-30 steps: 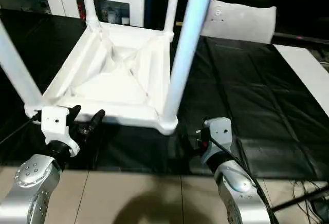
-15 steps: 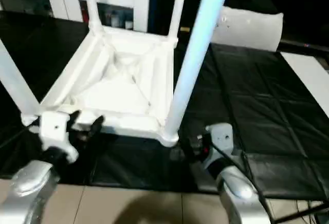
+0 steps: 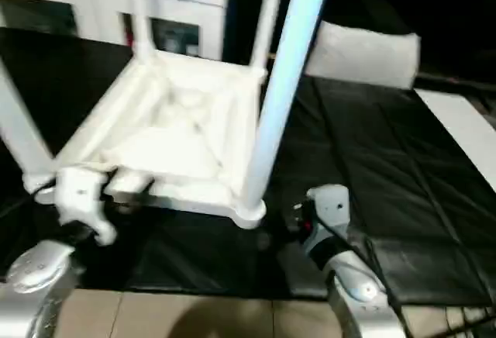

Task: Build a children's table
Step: Rotate leg to tighten

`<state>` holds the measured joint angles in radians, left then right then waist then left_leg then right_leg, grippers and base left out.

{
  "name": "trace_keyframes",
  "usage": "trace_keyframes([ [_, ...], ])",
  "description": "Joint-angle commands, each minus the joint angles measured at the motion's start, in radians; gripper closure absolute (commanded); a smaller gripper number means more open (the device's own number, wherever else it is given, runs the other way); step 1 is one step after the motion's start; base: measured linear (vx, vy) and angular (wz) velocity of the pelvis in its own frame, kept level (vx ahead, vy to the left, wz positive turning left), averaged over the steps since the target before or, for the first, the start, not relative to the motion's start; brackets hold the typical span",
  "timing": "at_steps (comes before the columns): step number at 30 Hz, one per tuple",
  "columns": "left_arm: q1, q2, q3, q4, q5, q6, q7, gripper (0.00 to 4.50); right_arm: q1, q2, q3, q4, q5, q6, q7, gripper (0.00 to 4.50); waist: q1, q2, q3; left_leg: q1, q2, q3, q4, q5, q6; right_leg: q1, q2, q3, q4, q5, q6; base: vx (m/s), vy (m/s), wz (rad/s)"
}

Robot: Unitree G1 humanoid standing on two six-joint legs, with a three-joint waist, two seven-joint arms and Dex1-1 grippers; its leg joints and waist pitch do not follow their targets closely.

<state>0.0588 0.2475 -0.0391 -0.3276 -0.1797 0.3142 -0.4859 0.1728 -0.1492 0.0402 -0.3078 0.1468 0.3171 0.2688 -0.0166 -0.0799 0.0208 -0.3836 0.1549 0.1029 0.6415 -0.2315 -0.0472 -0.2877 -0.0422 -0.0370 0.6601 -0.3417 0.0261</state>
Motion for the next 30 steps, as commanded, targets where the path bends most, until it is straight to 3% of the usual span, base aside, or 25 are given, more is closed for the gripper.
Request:
trace_keyframes([
  [1,-0.021,0.038,-0.034,0.018,-0.008,-0.001,-0.075,0.47,-0.004,-0.018,-0.029,-0.001,0.001,-0.006,0.004,0.00,0.016,0.018,-0.025,0.030,0.066,-0.015,-0.089,0.057,0.095,0.019,-0.089,0.036,-0.075,0.438,-0.095,-0.105,-0.025,-0.02],
  [2,-0.046,0.071,-0.060,0.034,-0.009,0.022,-0.125,0.36,-0.010,-0.029,-0.036,0.005,0.000,-0.010,0.014,0.00,0.015,0.021,-0.020,0.034,0.073,-0.017,-0.100,-0.028,0.071,0.017,-0.089,0.034,-0.080,0.339,-0.116,-0.105,-0.025,-0.02],
  [3,-0.087,0.104,-0.087,0.063,-0.013,0.055,-0.187,0.25,-0.021,-0.050,-0.041,0.013,0.000,-0.016,0.032,0.00,0.017,0.018,-0.007,0.042,0.075,-0.014,-0.119,-0.185,0.031,0.006,-0.087,0.036,-0.096,0.118,-0.148,-0.116,-0.015,-0.01],
  [4,-0.103,0.114,-0.095,0.075,-0.014,0.067,-0.207,0.19,-0.024,-0.059,-0.042,0.015,0.000,-0.018,0.039,0.00,0.020,0.022,0.000,0.050,0.076,-0.007,-0.127,-0.294,-0.012,-0.002,-0.089,0.043,-0.111,-0.084,-0.179,-0.138,-0.002,0.01],
  [6,-0.148,0.135,-0.116,0.113,-0.012,0.068,-0.261,0.19,-0.034,-0.076,-0.048,0.021,0.004,-0.019,0.054,0.00,0.021,0.019,0.011,0.052,0.074,0.001,-0.131,-0.357,-0.044,-0.014,-0.094,0.050,-0.128,-0.245,-0.183,-0.131,0.002,0.02],
  [7,-0.219,0.167,-0.153,0.177,-0.001,0.066,-0.335,0.19,-0.048,-0.100,-0.056,0.029,0.015,-0.023,0.080,0.00,0.028,0.017,0.011,0.053,0.072,0.005,-0.131,-0.358,-0.059,-0.020,-0.103,0.055,-0.141,-0.345,-0.170,-0.088,0.008,0.00],
  [8,-0.219,0.167,-0.153,0.177,-0.001,0.066,-0.335,0.19,-0.048,-0.100,-0.056,0.029,0.015,-0.023,0.080,0.00,0.032,0.018,0.009,0.055,0.071,0.007,-0.131,-0.348,-0.059,-0.021,-0.104,0.056,-0.143,-0.356,-0.162,-0.088,0.008,0.00],
  [10,-0.317,0.196,-0.202,0.277,0.042,0.037,-0.396,0.19,-0.061,-0.140,-0.048,0.038,0.022,-0.027,0.131,0.00,0.034,0.018,-0.001,0.039,0.074,0.008,-0.137,-0.261,-0.048,-0.009,-0.102,0.048,-0.131,-0.252,-0.157,-0.066,0.013,-0.08],
  [12,-0.405,0.200,-0.230,0.371,0.081,0.005,-0.413,0.19,-0.067,-0.174,-0.039,0.045,0.023,-0.032,0.172,0.00,0.034,0.023,-0.004,0.039,0.074,0.011,-0.137,-0.259,-0.041,-0.016,-0.099,0.047,-0.125,-0.195,-0.167,-0.030,0.008,-0.05],
  [14,-0.441,0.196,-0.235,0.410,0.093,-0.005,-0.413,0.19,-0.068,-0.186,-0.036,0.048,0.025,-0.035,0.188,0.00,0.040,0.021,-0.015,0.038,0.076,0.016,-0.132,-0.229,-0.034,-0.016,-0.101,0.046,-0.117,-0.115,-0.179,0.000,0.000,0.00],
  [16,-0.520,0.175,-0.239,0.492,0.105,-0.024,-0.414,0.19,-0.070,-0.207,-0.035,0.054,0.027,-0.040,0.213,0.00,0.042,0.023,-0.024,0.029,0.076,0.021,-0.124,-0.131,0.005,-0.014,-0.098,0.043,-0.100,0.082,-0.211,0.000,0.000,0.00],
  [17,-0.537,0.170,-0.240,0.510,0.107,-0.028,-0.413,0.19,-0.071,-0.211,-0.035,0.056,0.027,-0.041,0.216,0.00,0.043,0.023,-0.025,0.028,0.075,0.023,-0.121,-0.109,0.015,-0.014,-0.098,0.043,-0.097,0.120,-0.217,0.000,0.000,0.00],
  [19,-0.573,0.166,-0.246,0.556,0.111,-0.043,-0.427,0.19,-0.072,-0.217,-0.035,0.060,0.025,-0.043,0.221,0.00,0.050,0.017,-0.036,0.022,0.072,0.028,-0.106,0.013,0.068,-0.010,-0.098,0.042,-0.081,0.311,-0.234,0.000,0.000,0.00],
  [21,-0.601,0.172,-0.265,0.596,0.121,-0.057,-0.456,0.19,-0.070,-0.222,-0.031,0.061,0.024,-0.044,0.226,0.00,0.052,0.014,-0.035,0.018,0.071,0.031,-0.102,0.048,0.104,-0.011,-0.098,0.040,-0.076,0.373,-0.245,0.000,0.000,0.00],
  [22,-0.613,0.176,-0.276,0.610,0.124,-0.057,-0.474,0.47,-0.070,-0.223,-0.029,0.061,0.024,-0.045,0.229,0.00,0.053,0.014,-0.034,0.019,0.070,0.033,-0.101,0.043,0.110,-0.012,-0.098,0.041,-0.077,0.371,-0.247,0.000,0.000,0.00],
  [23,-0.634,0.183,-0.294,0.640,0.133,-0.057,-0.504,0.47,-0.070,-0.227,-0.023,0.062,0.023,-0.044,0.236,0.00,0.055,0.015,-0.032,0.019,0.073,0.032,-0.104,0.020,0.111,-0.012,-0.101,0.039,-0.079,0.335,-0.250,0.000,0.000,0.00],
  [25,-0.652,0.187,-0.308,0.671,0.146,-0.066,-0.524,0.60,-0.068,-0.230,-0.019,0.063,0.024,-0.045,0.243,0.00,0.056,0.016,-0.028,0.021,0.078,0.033,-0.109,-0.028,0.097,-0.016,-0.101,0.039,-0.086,0.243,-0.253,0.000,0.000,0.00],
  [30,-0.690,0.180,-0.318,0.746,0.159,-0.090,-0.554,1.03,-0.061,-0.229,-0.015,0.067,0.021,-0.053,0.253,0.00,0.058,0.018,-0.023,0.024,0.082,0.033,-0.116,-0.092,0.064,-0.020,-0.105,0.040,-0.094,0.138,-0.262,0.000,0.000,0.00],
])
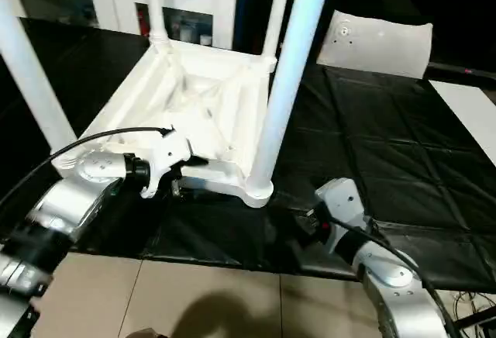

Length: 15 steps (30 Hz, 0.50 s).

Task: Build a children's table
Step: Rotate leg to tighten

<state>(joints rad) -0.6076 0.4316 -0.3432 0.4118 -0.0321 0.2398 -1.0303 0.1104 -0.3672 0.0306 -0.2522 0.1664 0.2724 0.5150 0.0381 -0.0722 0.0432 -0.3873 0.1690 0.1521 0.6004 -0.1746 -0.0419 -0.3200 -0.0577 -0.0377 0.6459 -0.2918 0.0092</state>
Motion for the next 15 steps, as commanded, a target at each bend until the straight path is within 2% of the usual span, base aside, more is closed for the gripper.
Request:
trace_keyframes([
  [1,-0.037,-0.010,-0.015,0.028,0.012,-0.021,-0.011,1.03,0.000,-0.012,-0.006,0.014,0.001,-0.010,0.008,0.00,0.004,0.011,-0.045,0.028,0.068,-0.016,-0.076,-0.159,0.052,0.011,-0.090,0.041,-0.081,0.074,-0.245,0.000,0.000,0.00],
  [4,-0.071,-0.028,-0.019,0.087,0.017,-0.035,-0.018,1.36,-0.003,-0.015,-0.007,0.021,0.000,-0.013,0.010,0.00,0.007,0.013,-0.046,0.030,0.069,-0.016,-0.077,-0.167,0.045,0.010,-0.091,0.042,-0.082,0.070,-0.246,0.000,0.000,0.00],
  [5,-0.091,-0.039,-0.023,0.125,0.025,-0.050,-0.025,1.42,-0.005,-0.016,-0.006,0.025,-0.003,-0.016,0.011,0.00,0.007,0.011,-0.046,0.028,0.070,-0.016,-0.079,-0.168,0.043,0.011,-0.092,0.042,-0.081,0.075,-0.246,0.000,0.000,0.00],
  [6,-0.101,-0.046,-0.023,0.143,0.030,-0.058,-0.021,1.52,-0.006,-0.016,-0.006,0.027,-0.004,-0.017,0.011,0.00,0.009,0.015,-0.046,0.028,0.068,-0.015,-0.078,-0.172,0.042,0.010,-0.093,0.042,-0.083,0.070,-0.246,0.000,0.000,0.00],
  [8,-0.117,-0.060,-0.023,0.175,0.039,-0.078,-0.012,1.64,-0.008,-0.016,-0.005,0.031,-0.004,-0.020,0.011,0.00,0.010,0.012,-0.046,0.027,0.068,-0.015,-0.077,-0.170,0.042,0.012,-0.094,0.043,-0.084,0.075,-0.246,0.000,0.000,0.00],
  [12,-0.155,-0.089,-0.030,0.255,0.055,-0.119,-0.007,1.95,-0.013,-0.013,-0.002,0.066,-0.008,-0.043,0.019,0.00,0.012,0.009,-0.048,0.025,0.067,-0.014,-0.074,-0.145,0.058,0.013,-0.095,0.044,-0.082,0.115,-0.247,0.000,0.000,0.00],
  [15,-0.195,-0.110,-0.047,0.336,0.075,-0.148,-0.027,2.22,-0.024,-0.015,0.000,0.090,-0.010,-0.053,0.029,0.00,0.016,0.009,-0.047,0.025,0.068,-0.015,-0.074,-0.150,0.063,0.014,-0.096,0.043,-0.084,0.109,-0.250,0.000,0.000,0.00],
])
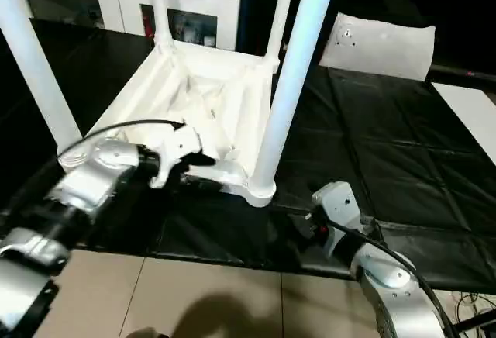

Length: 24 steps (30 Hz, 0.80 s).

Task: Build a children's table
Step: Rotate leg to tighten

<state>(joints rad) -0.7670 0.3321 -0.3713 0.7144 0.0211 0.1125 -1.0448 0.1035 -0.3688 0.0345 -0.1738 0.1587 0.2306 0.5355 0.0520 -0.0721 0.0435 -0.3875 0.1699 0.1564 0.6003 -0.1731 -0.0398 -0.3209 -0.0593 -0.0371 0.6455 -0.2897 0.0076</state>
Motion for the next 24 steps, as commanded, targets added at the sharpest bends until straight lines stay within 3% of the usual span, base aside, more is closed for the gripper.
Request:
trace_keyframes([
  [1,-0.044,-0.014,-0.023,0.052,0.026,-0.026,-0.018,2.31,-0.019,-0.014,-0.004,0.017,-0.002,-0.014,0.010,0.00,0.002,0.011,-0.047,0.026,0.067,-0.018,-0.074,-0.153,0.061,0.014,-0.094,0.042,-0.084,0.104,-0.249,0.000,0.000,0.00],
  [7,-0.092,-0.040,-0.049,0.162,0.069,-0.074,-0.036,2.75,-0.032,-0.027,0.003,0.059,0.027,-0.022,0.073,0.00,0.007,0.013,-0.049,0.026,0.072,-0.021,-0.074,-0.148,0.072,0.017,-0.097,0.043,-0.080,0.150,-0.262,0.000,0.000,0.00],
  [8,-0.115,-0.056,-0.049,0.207,0.079,-0.092,-0.029,2.82,-0.025,-0.045,0.004,0.080,0.046,-0.031,0.121,0.00,0.009,0.019,-0.049,0.026,0.071,-0.021,-0.073,-0.143,0.077,0.017,-0.098,0.042,-0.079,0.168,-0.268,0.000,0.000,0.00],
  [10,-0.125,-0.062,-0.051,0.226,0.082,-0.097,-0.031,2.99,-0.017,-0.054,0.003,0.097,0.053,-0.043,0.144,0.00,0.010,0.015,-0.049,0.026,0.071,-0.020,-0.072,-0.157,0.084,0.019,-0.099,0.042,-0.083,0.159,-0.277,0.000,0.000,0.00],
  [12,-0.152,-0.074,-0.056,0.279,0.097,-0.117,-0.040,3.09,0.002,-0.070,-0.001,0.146,0.055,-0.094,0.184,0.00,0.012,0.022,-0.048,0.025,0.071,-0.021,-0.072,-0.169,0.082,0.018,-0.101,0.042,-0.084,0.149,-0.283,0.000,0.000,0.00],
  [14,-0.167,-0.081,-0.056,0.304,0.101,-0.123,-0.053,3.25,0.005,-0.075,-0.012,0.178,0.054,-0.124,0.197,0.00,0.011,0.016,-0.048,0.025,0.072,-0.020,-0.072,-0.173,0.082,0.019,-0.099,0.041,-0.085,0.146,-0.289,0.000,0.000,0.00],
  [21,-0.183,-0.085,-0.062,0.335,0.105,-0.095,-0.135,3.84,0.002,-0.082,-0.020,0.208,0.052,-0.157,0.209,0.00,0.009,0.017,-0.048,0.023,0.072,-0.020,-0.071,-0.148,0.113,0.020,-0.100,0.039,-0.082,0.165,-0.309,0.000,0.000,0.00],
  [24,-0.186,-0.080,-0.078,0.362,0.133,-0.100,-0.150,4.15,-0.043,-0.073,-0.008,0.256,0.042,-0.173,0.207,0.00,0.005,0.017,-0.049,0.022,0.070,-0.020,-0.070,-0.136,0.124,0.020,-0.099,0.037,-0.080,0.181,-0.319,0.000,0.000,0.00],
])
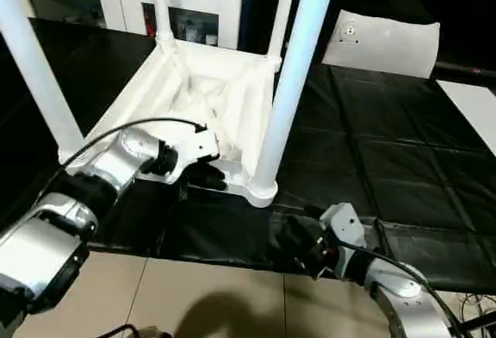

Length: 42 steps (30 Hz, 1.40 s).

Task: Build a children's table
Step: Rotate leg to tighten

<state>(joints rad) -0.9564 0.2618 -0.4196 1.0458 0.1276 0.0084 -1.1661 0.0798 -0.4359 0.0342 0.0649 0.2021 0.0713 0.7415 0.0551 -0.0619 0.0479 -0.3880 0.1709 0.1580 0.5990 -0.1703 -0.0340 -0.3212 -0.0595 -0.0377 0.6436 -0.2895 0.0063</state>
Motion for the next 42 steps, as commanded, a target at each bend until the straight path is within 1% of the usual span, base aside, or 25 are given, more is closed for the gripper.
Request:
trace_keyframes([
  [1,0.000,-0.011,-0.030,0.043,0.034,0.000,-0.026,4.21,-0.040,-0.001,-0.004,0.040,-0.006,-0.022,0.001,0.00,0.001,0.007,-0.053,0.022,0.070,-0.022,-0.069,-0.142,0.118,0.021,-0.100,0.037,-0.079,0.175,-0.319,0.000,0.000,0.00],
  [8,-0.010,0.015,-0.041,0.051,0.060,0.028,-0.059,4.48,-0.152,0.024,0.003,0.150,0.007,-0.053,0.048,0.00,-0.006,0.009,-0.056,0.021,0.072,-0.021,-0.066,-0.122,0.128,0.024,-0.100,0.037,-0.072,0.219,-0.337,0.000,0.000,0.00],
  [9,-0.007,0.021,-0.036,0.048,0.060,0.035,-0.052,4.48,-0.168,0.021,0.003,0.176,0.008,-0.066,0.058,0.00,-0.006,0.014,-0.058,0.021,0.071,-0.020,-0.065,-0.113,0.134,0.024,-0.101,0.037,-0.070,0.240,-0.342,0.000,0.000,0.00],
  [12,0.019,0.045,0.021,0.027,0.031,0.069,0.006,4.48,-0.196,0.017,-0.001,0.244,0.006,-0.119,0.079,0.00,-0.012,0.010,-0.055,0.019,0.070,-0.018,-0.064,-0.120,0.140,0.025,-0.101,0.035,-0.072,0.241,-0.352,0.000,0.000,0.00],
  [16,0.085,0.082,0.100,-0.044,-0.025,0.134,0.053,4.48,-0.159,0.018,-0.007,0.168,0.028,-0.113,0.088,0.00,-0.015,0.009,-0.051,0.019,0.071,-0.019,-0.069,-0.164,0.135,0.023,-0.100,0.036,-0.080,0.143,-0.343,0.000,0.000,0.00],
  [19,0.157,0.127,0.142,-0.128,-0.045,0.197,0.087,4.48,-0.144,0.019,-0.002,0.105,0.045,-0.091,0.104,0.00,-0.023,0.003,-0.048,0.017,0.074,-0.019,-0.076,-0.202,0.121,0.019,-0.096,0.036,-0.084,0.065,-0.332,0.000,0.000,0.00],
  [20,0.169,0.134,0.149,-0.144,-0.047,0.210,0.094,4.48,-0.144,0.020,0.000,0.096,0.048,-0.087,0.107,0.00,-0.024,0.007,-0.046,0.018,0.073,-0.018,-0.076,-0.211,0.118,0.014,-0.096,0.037,-0.086,0.040,-0.329,0.000,0.000,0.00],
  [21,0.205,0.153,0.168,-0.194,-0.053,0.247,0.111,4.48,-0.147,0.020,0.008,0.078,0.052,-0.080,0.114,0.00,-0.027,0.008,-0.042,0.022,0.073,-0.015,-0.078,-0.240,0.102,0.007,-0.095,0.039,-0.092,-0.020,-0.322,0.000,0.000,0.00],
  [22,0.240,0.168,0.185,-0.247,-0.056,0.284,0.123,4.48,-0.152,0.020,0.016,0.066,0.054,-0.076,0.119,0.00,-0.033,0.000,-0.039,0.019,0.076,-0.014,-0.082,-0.253,0.086,0.006,-0.094,0.039,-0.096,-0.070,-0.308,0.000,0.000,0.00],
  [24,0.317,0.198,0.207,-0.375,-0.055,0.351,0.123,4.48,-0.181,0.022,0.027,0.029,0.059,-0.036,0.110,0.00,-0.035,0.002,-0.037,0.018,0.076,-0.013,-0.086,-0.255,0.064,0.003,-0.093,0.039,-0.098,-0.124,-0.287,0.000,0.000,0.00],
  [25,0.327,0.202,0.208,-0.391,-0.055,0.358,0.122,4.48,-0.185,0.022,0.029,0.024,0.059,-0.031,0.109,0.00,-0.040,0.006,-0.038,0.014,0.077,-0.017,-0.091,-0.258,0.049,0.004,-0.093,0.039,-0.097,-0.147,-0.272,0.000,0.000,0.00],
  [26,0.353,0.211,0.212,-0.435,-0.055,0.376,0.121,4.48,-0.195,0.024,0.032,0.012,0.061,-0.018,0.106,0.00,-0.042,0.000,-0.037,0.014,0.075,-0.015,-0.091,-0.262,0.045,0.001,-0.090,0.038,-0.100,-0.160,-0.264,0.000,0.000,0.00],
  [27,0.365,0.215,0.213,-0.455,-0.055,0.383,0.120,4.48,-0.200,0.024,0.035,0.007,0.061,-0.012,0.104,0.00,-0.040,0.007,-0.037,0.020,0.075,-0.014,-0.091,-0.270,0.037,-0.006,-0.090,0.041,-0.101,-0.167,-0.257,0.000,0.000,0.00],
  [28,0.403,0.224,0.215,-0.532,-0.062,0.411,0.122,4.48,-0.212,0.027,0.042,-0.015,0.063,0.010,0.099,0.00,-0.040,0.002,-0.036,0.023,0.077,-0.013,-0.091,-0.279,0.030,-0.009,-0.092,0.043,-0.102,-0.170,-0.253,0.000,0.000,0.00],
  [29,0.420,0.228,0.215,-0.572,-0.067,0.426,0.124,4.48,-0.217,0.028,0.044,-0.027,0.064,0.021,0.096,0.00,-0.042,0.002,-0.037,0.018,0.078,-0.015,-0.093,-0.266,0.028,-0.003,-0.092,0.043,-0.098,-0.155,-0.252,0.000,0.000,0.00],
  [30,0.420,0.228,0.215,-0.572,-0.067,0.426,0.124,4.48,-0.217,0.028,0.044,-0.027,0.064,0.021,0.096,0.00,-0.040,0.004,-0.038,0.020,0.077,-0.011,-0.090,-0.244,0.036,-0.009,-0.089,0.044,-0.097,-0.117,-0.249,0.000,0.000,0.00],
  [31,0.454,0.229,0.200,-0.644,-0.105,0.313,0.083,4.48,-0.226,0.031,0.051,-0.057,0.066,0.051,0.090,0.00,-0.037,0.006,-0.042,0.024,0.077,-0.010,-0.087,-0.220,0.045,-0.008,-0.089,0.045,-0.095,-0.069,-0.253,0.000,0.000,0.00],
  [32,0.467,0.229,0.193,-0.675,-0.118,0.278,0.065,4.48,-0.229,0.032,0.052,-0.068,0.067,0.063,0.088,0.00,-0.038,0.000,-0.046,0.016,0.074,-0.009,-0.086,-0.174,0.059,0.000,-0.088,0.045,-0.089,0.002,-0.249,0.000,0.000,0.00],
  [33,0.467,0.229,0.193,-0.675,-0.118,0.278,0.065,4.48,-0.229,0.032,0.052,-0.068,0.067,0.063,0.088,0.00,-0.034,0.001,-0.050,0.019,0.074,-0.008,-0.082,-0.145,0.068,0.001,-0.088,0.045,-0.085,0.049,-0.249,0.000,0.000,0.00],
  [34,0.469,0.223,0.188,-0.692,-0.121,0.235,0.061,4.48,-0.231,0.033,0.052,-0.080,0.067,0.074,0.086,0.00,-0.033,0.004,-0.054,0.023,0.074,-0.006,-0.077,-0.087,0.092,0.000,-0.084,0.043,-0.075,0.154,-0.255,0.000,0.000,0.00],
  [35,0.467,0.220,0.187,-0.695,-0.122,0.217,0.062,4.48,-0.231,0.034,0.053,-0.084,0.068,0.079,0.085,0.00,-0.030,0.008,-0.056,0.025,0.074,-0.007,-0.075,-0.063,0.104,-0.001,-0.082,0.041,-0.071,0.199,-0.260,0.000,0.000,0.00],
  [37,0.442,0.209,0.189,-0.682,-0.108,0.182,0.081,4.48,-0.232,0.032,0.054,-0.098,0.071,0.092,0.086,0.00,-0.020,0.002,-0.065,0.024,0.071,-0.004,-0.062,0.038,0.148,0.006,-0.079,0.039,-0.054,0.380,-0.266,0.000,0.000,0.00],
  [38,0.422,0.212,0.186,-0.684,-0.102,0.176,0.070,4.17,-0.233,0.028,0.057,-0.111,0.072,0.105,0.087,0.00,-0.013,0.004,-0.069,0.025,0.070,-0.004,-0.057,0.075,0.162,0.005,-0.077,0.037,-0.048,0.441,-0.265,0.000,0.000,0.00],
  [40,0.383,0.213,0.187,-0.658,-0.091,0.158,0.071,4.08,-0.230,0.023,0.057,-0.129,0.078,0.120,0.088,0.00,-0.007,0.004,-0.067,0.024,0.071,-0.002,-0.056,0.088,0.169,0.003,-0.078,0.035,-0.046,0.467,-0.260,0.000,0.000,0.00],
  [42,0.355,0.217,0.184,-0.641,-0.083,0.151,0.065,4.03,-0.226,0.019,0.057,-0.145,0.083,0.133,0.088,0.00,-0.002,0.003,-0.063,0.024,0.072,-0.002,-0.062,0.029,0.149,0.003,-0.082,0.035,-0.053,0.387,-0.259,0.000,0.000,0.00],
])
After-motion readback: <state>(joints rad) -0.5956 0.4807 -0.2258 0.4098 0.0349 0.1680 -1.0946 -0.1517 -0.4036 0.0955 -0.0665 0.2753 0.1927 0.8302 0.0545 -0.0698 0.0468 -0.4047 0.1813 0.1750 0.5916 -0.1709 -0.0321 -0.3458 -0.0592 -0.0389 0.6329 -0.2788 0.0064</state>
